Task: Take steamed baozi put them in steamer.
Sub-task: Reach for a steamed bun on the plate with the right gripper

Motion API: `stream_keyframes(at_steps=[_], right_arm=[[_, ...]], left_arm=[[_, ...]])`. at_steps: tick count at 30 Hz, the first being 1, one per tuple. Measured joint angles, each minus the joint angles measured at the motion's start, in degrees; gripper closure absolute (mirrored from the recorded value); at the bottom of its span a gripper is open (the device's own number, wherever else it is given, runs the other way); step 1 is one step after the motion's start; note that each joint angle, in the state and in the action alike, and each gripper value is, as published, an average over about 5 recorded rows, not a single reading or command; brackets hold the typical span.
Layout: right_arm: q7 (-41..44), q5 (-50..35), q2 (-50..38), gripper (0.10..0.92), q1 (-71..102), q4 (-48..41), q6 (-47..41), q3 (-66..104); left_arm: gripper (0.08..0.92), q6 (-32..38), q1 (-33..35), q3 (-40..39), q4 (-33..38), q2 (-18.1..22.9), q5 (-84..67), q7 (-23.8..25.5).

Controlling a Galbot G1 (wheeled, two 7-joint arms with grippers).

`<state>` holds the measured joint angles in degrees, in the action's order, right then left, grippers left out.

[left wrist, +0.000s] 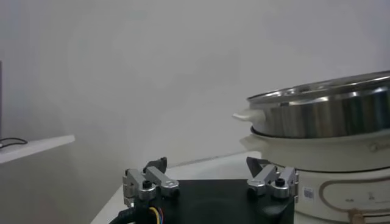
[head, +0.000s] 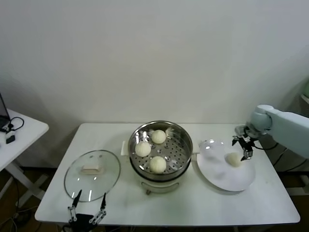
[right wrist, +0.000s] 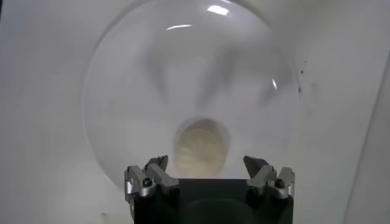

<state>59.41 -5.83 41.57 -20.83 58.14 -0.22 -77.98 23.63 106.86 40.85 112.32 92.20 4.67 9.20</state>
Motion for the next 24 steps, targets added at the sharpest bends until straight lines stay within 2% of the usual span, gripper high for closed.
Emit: stream_keyframes(at_steps=[8,20,24], right_arm=[[-0.19,2.79,2.1,0.206,5.33,-4.73,1.32,4.46],[-0.67,5.55,4.75,0.258,8.96,-9.7,3.0,8.57],[-0.51,6.15,5.05,0.301,9.43,-10.39,3.16,9.07]], left_arm=[[0.177,0.01,-0.65,0.25,-0.73,0.0,-0.06,-0.01],[0.177,-0.15,-1.46,0.47,-1.55,0.0,-0.23,-0.01],[0.177,-0.17,-1.54,0.71,-1.62,0.0,-0.49,-0.01]])
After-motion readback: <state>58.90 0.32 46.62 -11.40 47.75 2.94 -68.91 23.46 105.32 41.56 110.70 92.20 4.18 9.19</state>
